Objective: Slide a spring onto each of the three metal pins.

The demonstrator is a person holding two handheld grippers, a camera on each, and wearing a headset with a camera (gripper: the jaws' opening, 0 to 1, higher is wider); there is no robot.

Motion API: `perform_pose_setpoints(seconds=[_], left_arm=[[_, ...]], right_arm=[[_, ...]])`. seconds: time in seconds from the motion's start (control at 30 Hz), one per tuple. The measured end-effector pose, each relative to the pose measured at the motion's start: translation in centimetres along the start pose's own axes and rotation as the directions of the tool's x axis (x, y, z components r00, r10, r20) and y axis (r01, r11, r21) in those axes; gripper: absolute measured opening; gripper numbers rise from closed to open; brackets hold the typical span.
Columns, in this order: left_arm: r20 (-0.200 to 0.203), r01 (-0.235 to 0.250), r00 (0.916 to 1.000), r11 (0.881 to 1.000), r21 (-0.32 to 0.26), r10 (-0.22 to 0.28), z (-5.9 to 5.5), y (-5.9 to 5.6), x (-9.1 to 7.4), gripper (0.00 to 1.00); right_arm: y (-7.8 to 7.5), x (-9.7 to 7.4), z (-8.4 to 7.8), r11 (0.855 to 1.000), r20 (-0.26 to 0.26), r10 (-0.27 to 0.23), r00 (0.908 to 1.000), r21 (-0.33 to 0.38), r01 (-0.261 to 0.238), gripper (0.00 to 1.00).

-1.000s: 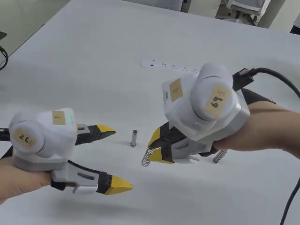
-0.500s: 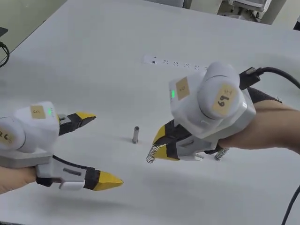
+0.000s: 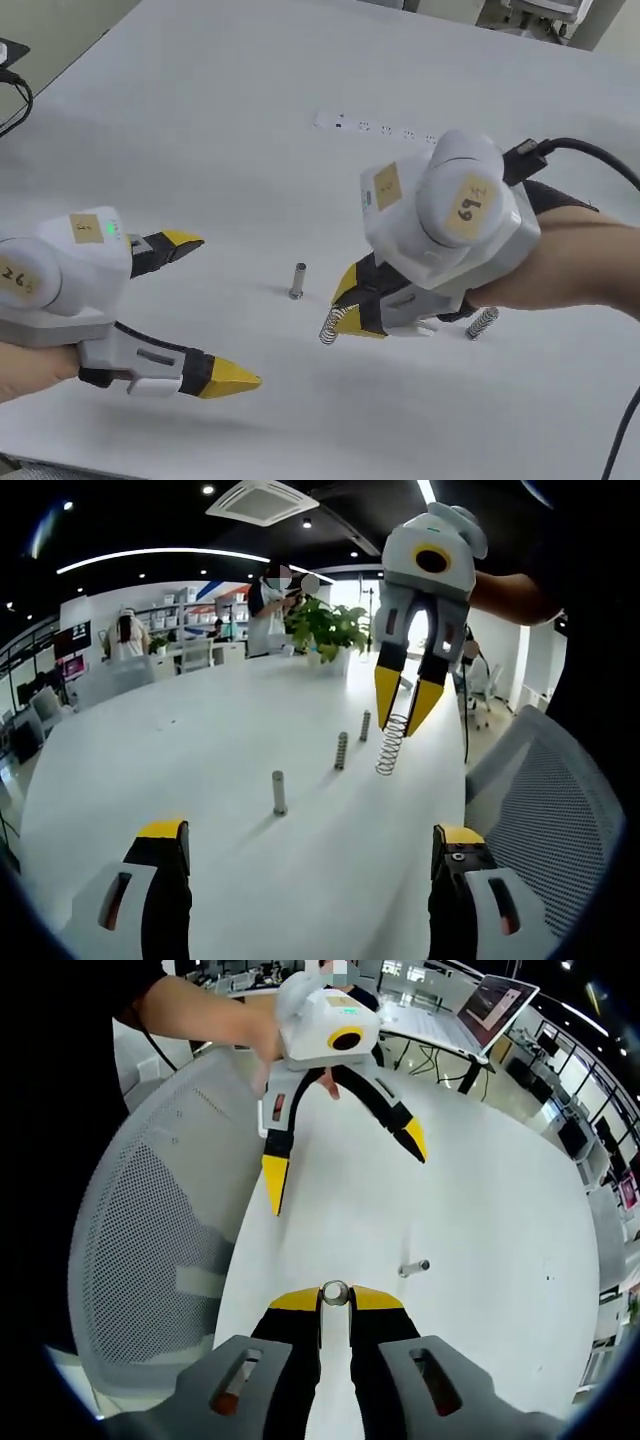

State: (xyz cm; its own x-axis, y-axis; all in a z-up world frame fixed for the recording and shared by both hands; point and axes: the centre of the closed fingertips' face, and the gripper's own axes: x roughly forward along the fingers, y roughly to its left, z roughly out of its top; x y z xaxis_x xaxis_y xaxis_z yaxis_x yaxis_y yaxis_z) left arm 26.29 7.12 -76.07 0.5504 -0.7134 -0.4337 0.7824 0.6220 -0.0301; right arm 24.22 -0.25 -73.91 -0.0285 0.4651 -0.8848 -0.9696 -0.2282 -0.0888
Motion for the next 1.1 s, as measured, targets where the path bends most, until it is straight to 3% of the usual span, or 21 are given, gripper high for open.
perform_pose_setpoints(seconds=[0.5, 0.73, 1.1], left_arm=[[0.004, -0.008, 1.0000, 1.000, -0.014, 0.008, 0.0, 0.4, -0.3, 0.98], [0.002, -0.008, 1.0000, 1.000, -0.021, 0.008, -0.3, 0.4, -0.3, 0.98], [-0.003, -0.010, 0.9999, 1.000, -0.030, 0.010, -0.6, 0.5, -0.4, 0.98]], right_arm=[[-0.7, 3.1, -1.2, 0.999, -0.028, 0.039, 0.9988, 0.022, -0.039, 0.07], [-2.1, 3.1, -0.9, 1.000, -0.034, 0.024, 0.9991, 0.018, -0.024, 0.07], [-5.4, 2.1, 0.2, 1.000, -0.026, -0.020, 0.9995, 0.008, 0.020, 0.07]])
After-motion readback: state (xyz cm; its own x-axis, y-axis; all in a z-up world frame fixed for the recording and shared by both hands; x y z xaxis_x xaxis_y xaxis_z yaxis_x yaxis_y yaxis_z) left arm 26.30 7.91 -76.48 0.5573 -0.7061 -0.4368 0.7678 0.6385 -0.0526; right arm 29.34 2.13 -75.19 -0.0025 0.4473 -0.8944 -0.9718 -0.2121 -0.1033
